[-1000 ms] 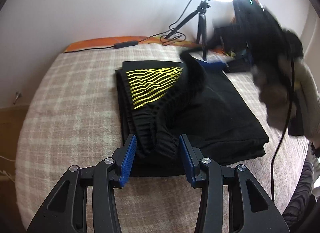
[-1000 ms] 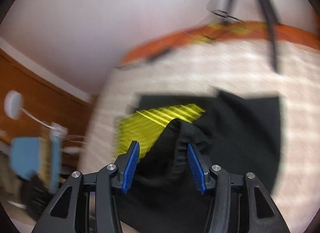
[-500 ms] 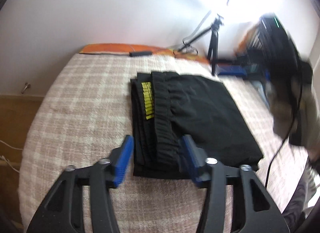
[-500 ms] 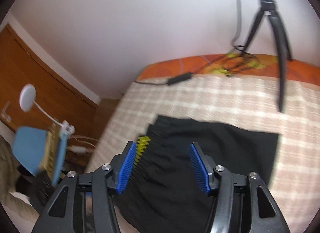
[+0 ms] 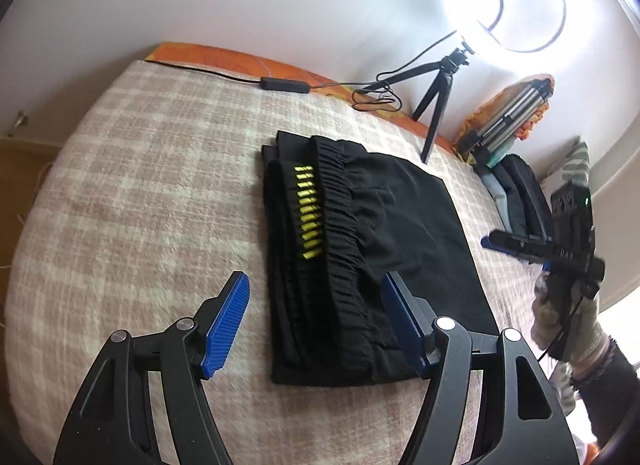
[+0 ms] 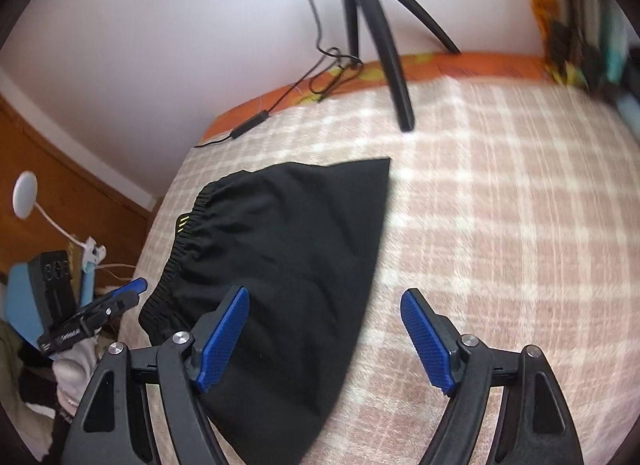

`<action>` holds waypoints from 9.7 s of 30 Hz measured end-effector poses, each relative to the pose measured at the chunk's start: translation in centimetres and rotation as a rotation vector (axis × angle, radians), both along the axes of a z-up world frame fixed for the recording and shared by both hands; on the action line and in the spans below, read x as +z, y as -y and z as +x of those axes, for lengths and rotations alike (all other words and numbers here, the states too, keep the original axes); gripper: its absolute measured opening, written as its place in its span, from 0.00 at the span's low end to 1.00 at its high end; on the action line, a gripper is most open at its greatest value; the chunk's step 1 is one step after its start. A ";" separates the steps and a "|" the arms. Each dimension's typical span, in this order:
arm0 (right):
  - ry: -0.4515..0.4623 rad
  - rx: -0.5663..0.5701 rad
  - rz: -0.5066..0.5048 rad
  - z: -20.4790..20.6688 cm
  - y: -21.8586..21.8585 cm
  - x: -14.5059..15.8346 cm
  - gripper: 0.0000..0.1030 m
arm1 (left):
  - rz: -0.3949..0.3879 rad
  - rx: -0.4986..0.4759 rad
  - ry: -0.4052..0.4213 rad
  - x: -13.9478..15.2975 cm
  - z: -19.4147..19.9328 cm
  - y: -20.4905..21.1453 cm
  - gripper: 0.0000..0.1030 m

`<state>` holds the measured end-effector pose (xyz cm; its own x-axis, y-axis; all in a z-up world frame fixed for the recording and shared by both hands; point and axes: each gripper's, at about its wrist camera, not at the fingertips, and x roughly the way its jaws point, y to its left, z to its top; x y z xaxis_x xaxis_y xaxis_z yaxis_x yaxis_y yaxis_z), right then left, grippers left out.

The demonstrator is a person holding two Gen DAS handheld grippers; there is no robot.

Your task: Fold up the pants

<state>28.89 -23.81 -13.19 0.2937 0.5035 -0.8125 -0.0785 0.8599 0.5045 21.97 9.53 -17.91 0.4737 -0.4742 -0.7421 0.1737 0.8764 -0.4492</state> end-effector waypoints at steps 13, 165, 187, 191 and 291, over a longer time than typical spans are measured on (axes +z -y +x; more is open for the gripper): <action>-0.012 0.007 0.107 0.7 0.2 -2.3 0.78 | -0.053 -0.056 -0.107 -2.4 4.2 0.9 0.66; 0.351 -0.361 -0.440 5.3 46.1 11.4 0.70 | 0.326 -0.358 0.437 12.0 10.2 56.7 0.61; 0.407 -0.381 -0.395 -6.6 42.1 18.5 0.86 | 0.254 -0.408 0.506 16.3 -0.7 53.1 0.79; 0.414 -0.376 -0.417 -9.8 40.0 19.9 0.88 | 0.224 -0.404 0.525 18.0 -3.0 51.3 0.79; 0.481 -0.445 -0.485 -27.5 23.3 23.2 1.00 | 0.201 -0.267 0.603 20.5 -19.2 37.5 0.99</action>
<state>1.37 -47.14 10.01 0.7556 -0.1181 -0.6443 0.2088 0.9757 0.0660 2.79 -28.02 2.59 0.7173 -0.5132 -0.4714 0.5640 0.8248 -0.0396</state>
